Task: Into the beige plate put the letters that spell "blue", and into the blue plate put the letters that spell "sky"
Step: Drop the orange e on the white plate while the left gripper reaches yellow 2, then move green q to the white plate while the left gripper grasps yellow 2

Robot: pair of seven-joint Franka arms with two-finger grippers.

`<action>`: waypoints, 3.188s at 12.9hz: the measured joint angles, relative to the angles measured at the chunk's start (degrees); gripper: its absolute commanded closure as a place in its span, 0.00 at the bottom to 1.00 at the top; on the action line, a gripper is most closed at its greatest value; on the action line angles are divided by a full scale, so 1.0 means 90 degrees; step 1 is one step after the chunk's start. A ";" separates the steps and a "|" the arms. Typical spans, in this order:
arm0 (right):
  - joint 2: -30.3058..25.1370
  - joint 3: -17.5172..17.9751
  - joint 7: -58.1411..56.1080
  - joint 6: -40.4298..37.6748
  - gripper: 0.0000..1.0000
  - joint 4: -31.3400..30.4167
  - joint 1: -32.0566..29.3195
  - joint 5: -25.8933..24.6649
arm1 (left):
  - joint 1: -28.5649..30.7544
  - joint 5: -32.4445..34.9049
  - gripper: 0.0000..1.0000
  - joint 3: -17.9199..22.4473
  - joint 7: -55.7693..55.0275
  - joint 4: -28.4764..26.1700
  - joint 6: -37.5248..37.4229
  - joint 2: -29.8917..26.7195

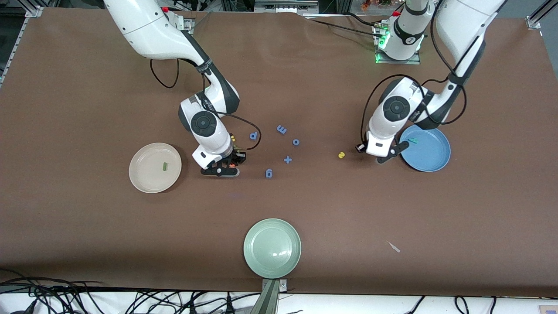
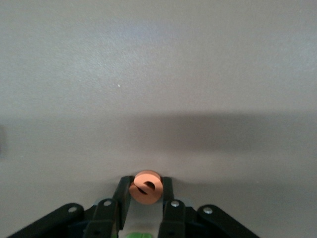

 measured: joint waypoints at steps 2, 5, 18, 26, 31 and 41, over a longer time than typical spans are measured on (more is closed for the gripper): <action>0.0005 -0.0093 -0.0199 -0.0020 0.99 0.0001 -0.0023 -0.0009 | 0.0184 0.0001 0.92 0.0002 0.0346 0.0390 -0.0767 -0.0084; -0.0199 -0.0474 -0.1201 -0.0823 0.99 0.0220 -0.0150 -0.0011 | 0.1124 0.0010 0.90 0.0026 0.1678 0.0449 -0.1001 -0.0161; -0.1544 -0.1671 -0.3748 -0.1035 0.30 -0.1461 -0.0478 0.0562 | 0.2115 0.0186 0.43 -0.0599 0.2152 0.0007 -0.0613 -0.0245; -0.1417 -0.0287 -0.0334 -0.0957 0.28 -0.1077 -0.0003 0.0666 | 0.1261 0.0067 0.43 -0.1673 -0.0677 0.0015 0.0421 0.0134; -0.0923 -0.0219 0.0748 -0.0188 0.28 -0.1158 0.0547 0.0666 | 0.0358 0.0089 0.43 -0.1239 -0.1513 0.0508 0.0517 0.0710; -0.0634 -0.0244 0.0825 0.0397 1.00 -0.1210 0.0695 0.0659 | -0.0864 0.0160 0.48 -0.0015 -0.1842 0.0882 0.0517 0.1031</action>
